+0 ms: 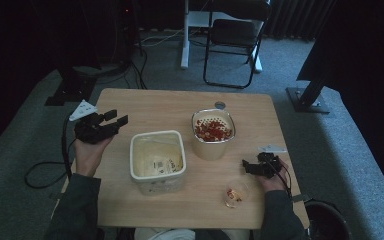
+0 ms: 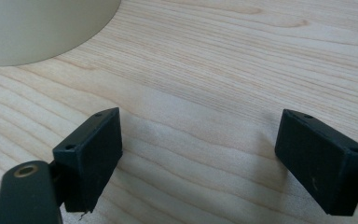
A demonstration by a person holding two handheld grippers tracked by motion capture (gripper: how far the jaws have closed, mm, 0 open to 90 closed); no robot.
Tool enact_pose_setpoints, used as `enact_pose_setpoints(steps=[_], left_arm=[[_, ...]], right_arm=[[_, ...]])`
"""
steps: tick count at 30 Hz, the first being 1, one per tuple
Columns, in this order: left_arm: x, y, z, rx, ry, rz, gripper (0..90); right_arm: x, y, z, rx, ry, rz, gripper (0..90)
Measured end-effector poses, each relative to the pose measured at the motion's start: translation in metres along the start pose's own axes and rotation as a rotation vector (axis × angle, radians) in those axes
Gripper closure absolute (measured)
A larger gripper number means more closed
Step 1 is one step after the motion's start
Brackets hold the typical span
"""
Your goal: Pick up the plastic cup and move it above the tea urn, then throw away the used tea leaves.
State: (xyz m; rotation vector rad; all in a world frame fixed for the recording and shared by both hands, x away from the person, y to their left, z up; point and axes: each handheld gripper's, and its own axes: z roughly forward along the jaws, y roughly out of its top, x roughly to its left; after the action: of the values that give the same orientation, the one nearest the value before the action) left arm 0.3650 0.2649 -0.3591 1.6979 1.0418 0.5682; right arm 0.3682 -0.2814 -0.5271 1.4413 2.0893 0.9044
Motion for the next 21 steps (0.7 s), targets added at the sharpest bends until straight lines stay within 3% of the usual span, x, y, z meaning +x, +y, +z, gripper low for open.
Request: enact_pose_setpoints(steps=[8, 11, 13, 16, 21], left_arm=[[0.008, -0.015, 0.007, 0.018, 0.033, -0.013, 47.4], [0.009, -0.019, 0.009, 0.027, 0.044, -0.010, 46.8], [0.010, -0.021, 0.009, 0.030, 0.046, -0.012, 46.8], [0.011, -0.024, 0.010, 0.031, 0.053, -0.013, 46.8], [0.010, -0.031, 0.009, 0.034, 0.061, -0.025, 46.1]], right_arm=[[0.001, -0.001, -0.001, -0.002, -0.003, 0.004, 15.6], [0.002, -0.002, -0.005, 0.008, -0.006, 0.009, 22.0], [0.002, -0.002, -0.008, 0.015, 0.006, 0.009, 21.6], [0.003, -0.003, -0.013, -0.004, 0.011, -0.001, 20.2], [0.003, -0.005, -0.034, -0.071, 0.070, -0.013, 17.8]])
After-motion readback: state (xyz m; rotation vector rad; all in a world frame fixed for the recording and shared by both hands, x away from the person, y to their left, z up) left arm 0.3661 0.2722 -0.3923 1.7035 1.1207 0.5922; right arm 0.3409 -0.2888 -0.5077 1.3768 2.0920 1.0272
